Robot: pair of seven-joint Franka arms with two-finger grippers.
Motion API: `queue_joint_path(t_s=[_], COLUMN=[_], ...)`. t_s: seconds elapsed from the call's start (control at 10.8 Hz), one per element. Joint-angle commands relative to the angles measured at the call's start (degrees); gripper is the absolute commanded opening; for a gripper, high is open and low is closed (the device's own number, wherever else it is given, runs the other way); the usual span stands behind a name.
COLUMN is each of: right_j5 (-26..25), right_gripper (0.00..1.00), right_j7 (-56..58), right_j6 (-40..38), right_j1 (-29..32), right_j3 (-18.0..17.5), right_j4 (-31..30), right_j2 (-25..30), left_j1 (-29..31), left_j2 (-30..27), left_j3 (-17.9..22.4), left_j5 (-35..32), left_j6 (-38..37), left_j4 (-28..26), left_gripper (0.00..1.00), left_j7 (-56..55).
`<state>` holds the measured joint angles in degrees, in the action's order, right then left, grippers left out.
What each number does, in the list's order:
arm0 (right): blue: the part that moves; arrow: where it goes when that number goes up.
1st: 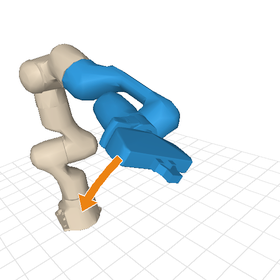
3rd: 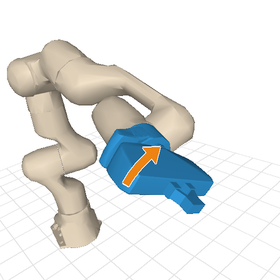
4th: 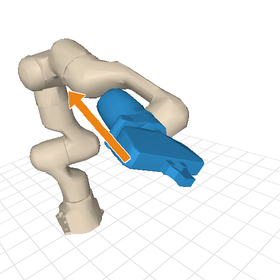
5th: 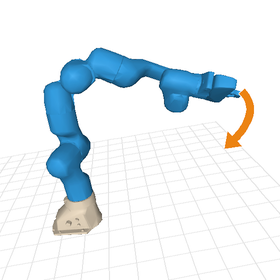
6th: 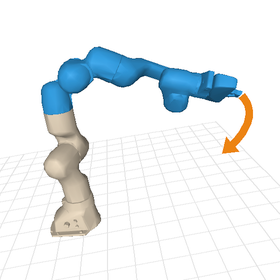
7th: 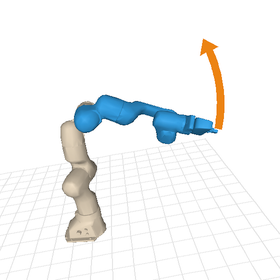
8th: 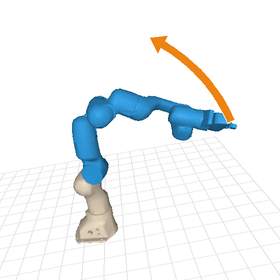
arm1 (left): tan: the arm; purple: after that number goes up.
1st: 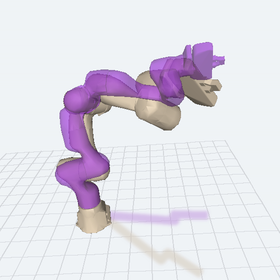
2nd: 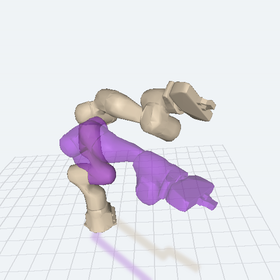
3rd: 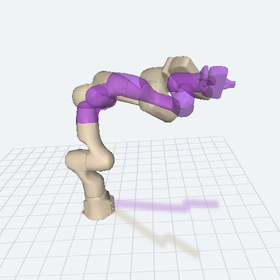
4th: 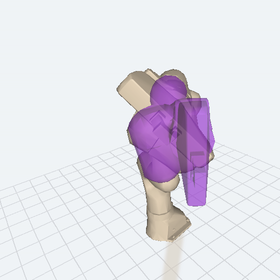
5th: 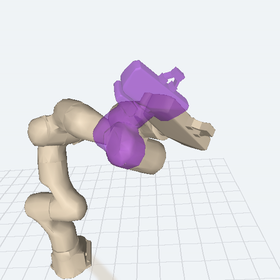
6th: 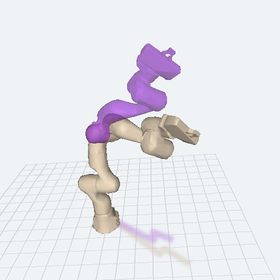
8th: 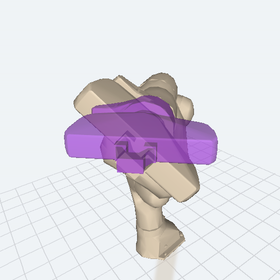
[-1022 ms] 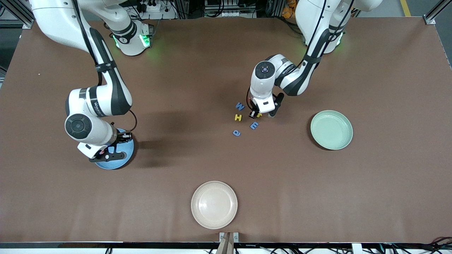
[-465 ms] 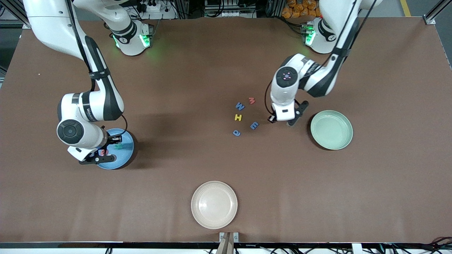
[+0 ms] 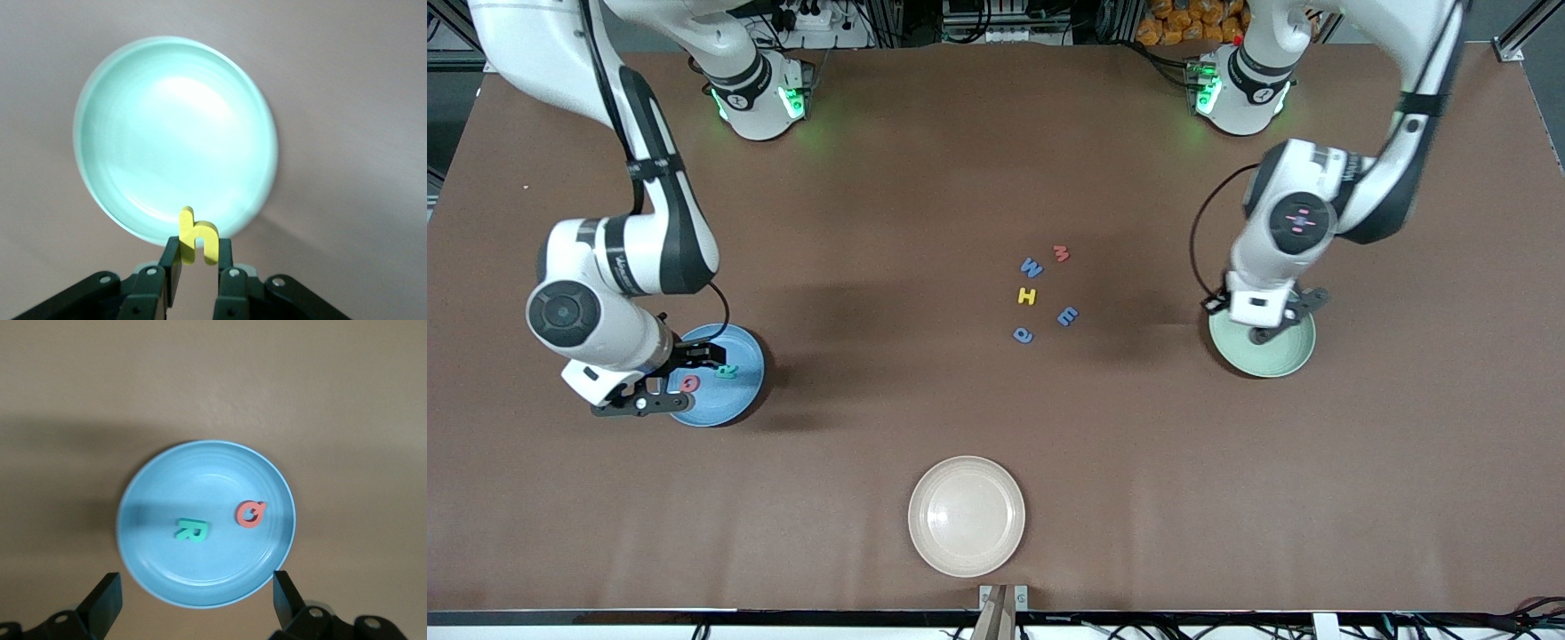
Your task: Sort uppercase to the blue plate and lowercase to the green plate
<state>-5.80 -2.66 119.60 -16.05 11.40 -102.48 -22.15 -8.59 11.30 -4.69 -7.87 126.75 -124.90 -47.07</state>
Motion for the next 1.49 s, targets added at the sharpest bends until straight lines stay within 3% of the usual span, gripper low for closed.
queue_joint_path(t_s=[0.0, 0.28, 0.37, 0.56, 0.65, 0.84, 1.12, 1.39], right_j5=[0.0, 1.1, 2.7, 4.7, 4.5, 4.2, 4.0, 3.1], right_gripper=[1.0, 1.0, 1.0, 1.0, 1.0, 0.9, 0.81, 0.81], right_j7=[-9.2, -22.7, -25.4, -31.5, -33.6, -33.4, -33.1, -33.2], right_j6=[-3.1, -2.5, -2.4, 0.1, 2.2, 6.8, 16.5, 17.1], right_j1=[-5.5, -12.1, -13.6, -17.6, -19.7, -23.4, -30.1, -34.5], right_j3=[-0.2, -2.1, -3.5, -7.1, -9.6, -12.1, -13.1, -14.7], right_j4=[1.7, 2.4, 2.4, 2.4, 2.3, 2.3, 2.4, 4.2], right_j2=[1.2, 0.5, 0.4, -0.6, -1.9, -3.9, -9.0, -12.2], left_j1=[7.7, 9.2, 9.1, 9.0, 9.0, 9.0, 8.4, 7.5], left_j2=[0.0, 2.8, 3.3, 4.0, 4.0, 3.6, 1.6, 0.0], left_j3=[-1.5, -1.5, -1.5, -1.5, -1.5, -1.5, -1.5, -3.6], left_j5=[2.0, 9.8, 10.5, 10.6, 10.6, 10.7, 10.5, 10.2], left_j6=[0.7, 4.7, 5.6, 6.1, 6.1, 6.1, 5.8, 5.6], left_j4=[-1.8, -2.0, -2.0, -1.8, -1.8, -1.3, -0.8, -0.7], left_gripper=[0.0, 0.0, 0.05, 0.41, 0.53, 0.69, 0.8, 0.85], left_j7=[12.3, 19.5, 19.5, 19.5, 19.5, 19.5, 19.5, 18.7])
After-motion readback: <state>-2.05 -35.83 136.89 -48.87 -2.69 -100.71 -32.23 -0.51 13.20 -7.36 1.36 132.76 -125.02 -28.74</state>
